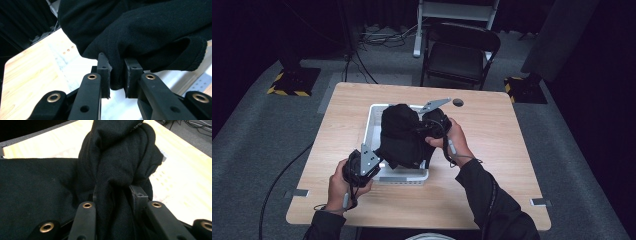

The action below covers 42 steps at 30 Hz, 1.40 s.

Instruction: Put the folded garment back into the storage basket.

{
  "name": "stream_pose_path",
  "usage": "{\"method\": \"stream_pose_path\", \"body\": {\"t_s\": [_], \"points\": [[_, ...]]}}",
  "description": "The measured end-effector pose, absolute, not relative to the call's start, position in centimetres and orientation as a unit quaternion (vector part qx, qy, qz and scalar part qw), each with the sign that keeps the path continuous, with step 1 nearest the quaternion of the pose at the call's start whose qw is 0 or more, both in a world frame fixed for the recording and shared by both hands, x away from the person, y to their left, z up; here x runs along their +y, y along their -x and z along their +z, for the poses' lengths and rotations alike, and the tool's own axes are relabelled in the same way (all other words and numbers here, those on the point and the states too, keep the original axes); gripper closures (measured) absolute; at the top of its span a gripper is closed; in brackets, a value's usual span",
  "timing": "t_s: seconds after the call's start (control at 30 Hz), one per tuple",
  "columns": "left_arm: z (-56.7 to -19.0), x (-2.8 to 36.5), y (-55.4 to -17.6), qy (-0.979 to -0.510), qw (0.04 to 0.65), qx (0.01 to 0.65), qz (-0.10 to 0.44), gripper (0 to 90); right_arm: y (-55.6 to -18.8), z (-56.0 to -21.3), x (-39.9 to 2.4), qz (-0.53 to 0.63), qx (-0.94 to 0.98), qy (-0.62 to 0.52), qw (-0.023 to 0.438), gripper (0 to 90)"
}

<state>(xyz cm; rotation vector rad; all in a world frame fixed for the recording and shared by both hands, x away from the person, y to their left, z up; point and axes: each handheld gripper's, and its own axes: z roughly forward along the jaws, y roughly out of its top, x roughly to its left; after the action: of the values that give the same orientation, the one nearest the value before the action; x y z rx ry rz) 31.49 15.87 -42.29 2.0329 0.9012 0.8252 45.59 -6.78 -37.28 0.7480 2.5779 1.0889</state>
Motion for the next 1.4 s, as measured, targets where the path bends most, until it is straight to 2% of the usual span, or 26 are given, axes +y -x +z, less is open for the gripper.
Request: {"method": "stream_pose_path", "body": {"t_s": [0.67, 1.4], "points": [[-43.9, 16.3, -32.3, -0.813, 0.345, 0.357, 0.305, 76.7, -46.9, -40.5, -5.3, 0.347, 0.897, -0.256, 0.095, 71.3], [-44.7, 15.8, -33.2, -0.822, 0.339, 0.379, 0.256, 74.7, -47.6, -42.4, -4.3, 0.319, 0.903, -0.275, 0.086, 70.9]]}}
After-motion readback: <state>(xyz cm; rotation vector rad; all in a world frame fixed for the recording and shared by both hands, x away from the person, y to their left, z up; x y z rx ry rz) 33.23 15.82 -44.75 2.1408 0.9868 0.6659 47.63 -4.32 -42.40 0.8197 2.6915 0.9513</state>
